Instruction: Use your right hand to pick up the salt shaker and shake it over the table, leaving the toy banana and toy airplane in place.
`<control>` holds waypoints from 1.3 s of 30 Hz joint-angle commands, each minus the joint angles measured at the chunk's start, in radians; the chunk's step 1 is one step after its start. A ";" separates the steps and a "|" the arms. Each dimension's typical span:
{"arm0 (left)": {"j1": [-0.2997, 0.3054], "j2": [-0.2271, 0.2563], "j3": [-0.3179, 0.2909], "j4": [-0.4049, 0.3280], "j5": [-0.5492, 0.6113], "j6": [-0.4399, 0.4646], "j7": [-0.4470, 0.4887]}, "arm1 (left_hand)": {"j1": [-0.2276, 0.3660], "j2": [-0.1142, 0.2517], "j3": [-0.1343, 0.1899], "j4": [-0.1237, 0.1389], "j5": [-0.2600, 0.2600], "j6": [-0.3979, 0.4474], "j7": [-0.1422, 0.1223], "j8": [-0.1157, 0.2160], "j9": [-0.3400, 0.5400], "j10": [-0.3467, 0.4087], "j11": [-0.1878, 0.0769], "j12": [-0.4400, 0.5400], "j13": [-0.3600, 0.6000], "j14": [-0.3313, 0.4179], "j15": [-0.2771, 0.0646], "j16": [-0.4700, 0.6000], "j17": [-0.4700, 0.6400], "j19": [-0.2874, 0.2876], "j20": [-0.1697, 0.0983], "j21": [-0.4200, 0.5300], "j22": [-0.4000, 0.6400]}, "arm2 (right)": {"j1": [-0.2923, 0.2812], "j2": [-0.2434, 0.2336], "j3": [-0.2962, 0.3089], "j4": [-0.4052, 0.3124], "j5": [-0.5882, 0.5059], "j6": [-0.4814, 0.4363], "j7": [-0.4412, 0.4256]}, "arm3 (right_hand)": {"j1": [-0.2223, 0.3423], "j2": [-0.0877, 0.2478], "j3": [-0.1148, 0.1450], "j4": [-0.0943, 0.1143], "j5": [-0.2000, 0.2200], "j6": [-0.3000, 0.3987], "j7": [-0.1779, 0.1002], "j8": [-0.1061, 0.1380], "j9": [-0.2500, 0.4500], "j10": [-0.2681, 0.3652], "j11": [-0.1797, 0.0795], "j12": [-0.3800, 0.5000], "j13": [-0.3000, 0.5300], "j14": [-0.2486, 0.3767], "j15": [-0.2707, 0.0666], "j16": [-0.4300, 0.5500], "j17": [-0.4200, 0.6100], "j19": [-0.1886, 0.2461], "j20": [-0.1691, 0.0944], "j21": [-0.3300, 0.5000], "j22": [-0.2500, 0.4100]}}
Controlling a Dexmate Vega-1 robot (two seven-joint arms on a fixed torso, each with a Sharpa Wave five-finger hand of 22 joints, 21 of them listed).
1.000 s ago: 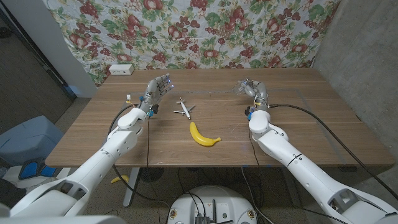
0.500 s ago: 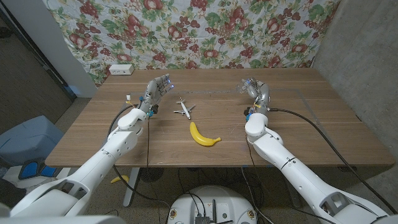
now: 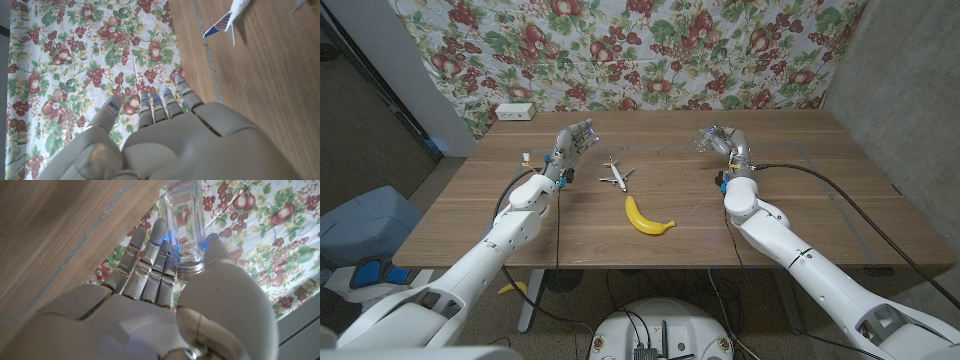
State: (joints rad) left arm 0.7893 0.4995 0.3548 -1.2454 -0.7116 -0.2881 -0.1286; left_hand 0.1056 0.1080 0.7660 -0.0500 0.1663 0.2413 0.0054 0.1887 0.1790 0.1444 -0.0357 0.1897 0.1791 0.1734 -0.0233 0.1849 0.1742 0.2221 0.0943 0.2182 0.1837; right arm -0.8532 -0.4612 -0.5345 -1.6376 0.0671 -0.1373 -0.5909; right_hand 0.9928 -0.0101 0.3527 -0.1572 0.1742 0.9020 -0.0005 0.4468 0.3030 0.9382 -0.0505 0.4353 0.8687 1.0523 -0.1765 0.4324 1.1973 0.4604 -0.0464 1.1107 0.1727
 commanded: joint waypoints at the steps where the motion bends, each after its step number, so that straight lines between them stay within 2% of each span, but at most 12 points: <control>1: -0.003 0.000 -0.001 0.005 -0.002 0.000 -0.004 | -0.010 0.058 0.003 0.001 0.004 0.011 0.001 0.000 0.003 0.008 -0.001 0.004 0.002 0.005 0.004 0.000 0.003 0.009 0.000 -0.002 0.005 | 0.058 -0.119 -0.034 -0.069 0.045 -0.123 0.251 | 0.125 0.121 0.100 0.004 0.010 0.052 -0.053 0.004 0.024 0.111 -0.110 -0.001 0.004 -0.001 -0.041 -0.004 0.000 -0.006 -0.106 0.002 0.001; 10: -0.004 0.003 -0.002 0.003 -0.002 0.002 -0.006 | -0.010 0.058 0.003 0.001 0.004 0.019 0.005 0.002 0.003 0.013 0.003 0.006 0.002 0.005 0.003 0.000 0.003 0.008 -0.001 -0.002 0.005 | 0.084 -0.140 -0.051 -0.083 0.055 -0.168 0.299 | 0.123 0.119 0.099 0.005 0.011 0.054 -0.056 0.003 0.024 0.111 -0.110 -0.002 0.004 0.000 -0.042 -0.004 0.000 -0.008 -0.107 0.001 0.001; 26: 0.003 0.009 -0.002 -0.012 -0.002 0.008 -0.002 | -0.012 0.058 0.004 0.004 0.004 0.036 0.009 0.006 0.003 0.022 0.004 0.009 0.002 0.005 0.005 0.000 0.003 0.008 0.000 -0.002 0.005 | 0.078 -0.139 -0.053 -0.081 0.053 -0.149 0.281 | 0.125 0.120 0.099 0.004 0.012 0.056 -0.054 0.002 0.023 0.114 -0.110 -0.005 0.003 0.003 -0.043 -0.003 0.000 -0.007 -0.108 0.000 0.001; 34: 0.006 0.011 -0.002 -0.020 0.000 0.009 0.002 | -0.013 0.057 0.004 0.004 0.004 0.042 0.011 0.007 0.003 0.026 0.005 0.010 0.002 0.005 0.004 0.000 0.003 0.007 0.000 -0.002 0.005 | 0.047 -0.116 -0.039 -0.063 0.030 -0.081 0.205 | 0.127 0.120 0.099 0.003 0.012 0.057 -0.054 0.000 0.022 0.117 -0.113 -0.007 0.002 0.004 -0.043 -0.003 0.001 -0.005 -0.107 0.000 0.001; 39: 0.010 0.012 -0.002 -0.027 0.002 0.009 0.007 | -0.014 0.057 0.005 0.006 0.004 0.044 0.010 0.008 0.003 0.027 0.004 0.010 0.002 0.005 0.004 0.000 0.003 0.007 0.000 -0.002 0.005 | 0.012 -0.068 -0.021 -0.035 0.000 -0.013 0.090 | 0.127 0.120 0.099 0.003 0.012 0.057 -0.051 -0.001 0.022 0.120 -0.111 -0.007 0.002 0.006 -0.042 -0.002 0.001 -0.004 -0.106 0.000 0.001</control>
State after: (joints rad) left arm 0.7932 0.5088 0.3529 -1.2609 -0.7132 -0.2825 -0.1313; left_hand 0.1016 0.1120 0.7660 -0.0501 0.1663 0.2755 0.0178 0.1898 0.1790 0.1607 -0.0302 0.1897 0.1791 0.1733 -0.0233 0.1849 0.1742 0.2220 0.0945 0.2182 0.1837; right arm -0.7814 -0.5936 -0.5847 -1.7152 0.1061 -0.2441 -0.3626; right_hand 0.9928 -0.0101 0.3527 -0.1572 0.1810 0.9018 -0.0007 0.4439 0.3041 0.9382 -0.0505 0.4284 0.8684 1.0523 -0.1765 0.4287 1.1970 0.4604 -0.0464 1.1107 0.1728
